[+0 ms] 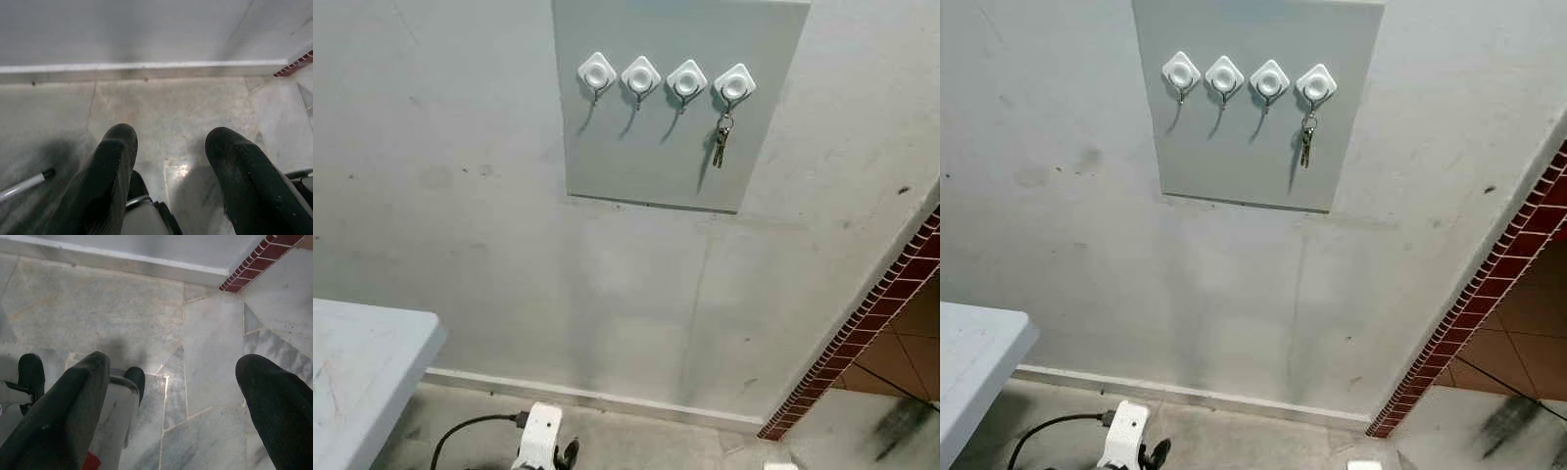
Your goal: Hang keys on a hook
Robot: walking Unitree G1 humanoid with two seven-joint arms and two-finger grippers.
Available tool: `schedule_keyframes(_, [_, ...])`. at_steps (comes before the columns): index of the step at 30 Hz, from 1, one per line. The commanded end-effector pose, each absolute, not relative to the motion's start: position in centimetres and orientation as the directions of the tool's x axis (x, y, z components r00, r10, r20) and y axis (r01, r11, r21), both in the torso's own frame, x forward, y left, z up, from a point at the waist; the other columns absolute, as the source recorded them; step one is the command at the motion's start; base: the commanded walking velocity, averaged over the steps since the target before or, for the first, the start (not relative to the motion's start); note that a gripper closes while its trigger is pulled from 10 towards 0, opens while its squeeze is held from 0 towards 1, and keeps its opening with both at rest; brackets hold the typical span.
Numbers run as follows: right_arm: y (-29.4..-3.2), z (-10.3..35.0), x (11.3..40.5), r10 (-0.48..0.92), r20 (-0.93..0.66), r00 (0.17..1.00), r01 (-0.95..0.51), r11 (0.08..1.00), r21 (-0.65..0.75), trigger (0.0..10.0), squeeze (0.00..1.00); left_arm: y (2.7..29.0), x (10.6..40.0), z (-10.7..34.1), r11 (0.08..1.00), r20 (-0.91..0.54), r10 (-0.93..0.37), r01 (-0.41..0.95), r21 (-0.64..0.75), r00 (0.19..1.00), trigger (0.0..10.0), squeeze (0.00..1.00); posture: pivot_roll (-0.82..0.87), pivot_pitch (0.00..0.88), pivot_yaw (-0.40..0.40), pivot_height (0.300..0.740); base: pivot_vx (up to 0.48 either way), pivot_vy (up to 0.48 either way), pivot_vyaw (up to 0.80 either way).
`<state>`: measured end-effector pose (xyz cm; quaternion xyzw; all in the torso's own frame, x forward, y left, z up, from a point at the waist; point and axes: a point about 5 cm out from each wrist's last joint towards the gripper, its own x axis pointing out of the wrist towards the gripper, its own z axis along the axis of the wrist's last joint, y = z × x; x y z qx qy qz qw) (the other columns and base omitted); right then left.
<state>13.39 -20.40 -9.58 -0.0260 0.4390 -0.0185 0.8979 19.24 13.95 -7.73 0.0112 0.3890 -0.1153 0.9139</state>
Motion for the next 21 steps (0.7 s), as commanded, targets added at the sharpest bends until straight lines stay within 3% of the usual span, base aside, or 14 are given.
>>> schedule_keyframes(1, [-20.2, -9.8, 13.1, -0.048, -0.801, 0.597, 0.02, 0.999, -0.045, 10.0, 0.0, 14.9, 18.3, -8.3, 0.98, -0.748, -0.169, 0.19, -0.058, 0.641, 10.0, 0.0, -0.03, 0.0, -0.011, 0.74, 0.0, 0.0, 0.0])
schedule_keyframes(16, [-20.1, -9.6, 13.7, -0.046, -0.793, 0.607, 0.02, 0.999, -0.042, 10.0, 0.0, 16.6, 17.0, -8.9, 0.993, -0.78, -0.114, 0.101, -0.065, 0.616, 10.0, 0.0, -0.02, 0.0, -0.01, 0.74, 0.0, 0.0, 0.0])
schedule_keyframes(21, [-20.0, -9.6, 13.8, -0.037, -0.795, 0.605, 0.004, 0.999, -0.043, 10.0, 0.0, 16.6, 17.1, -8.8, 0.993, -0.778, -0.114, 0.084, -0.08, 0.617, 10.0, 0.0, -0.02, 0.0, -0.011, 0.74, 0.0, 0.0, 0.7])
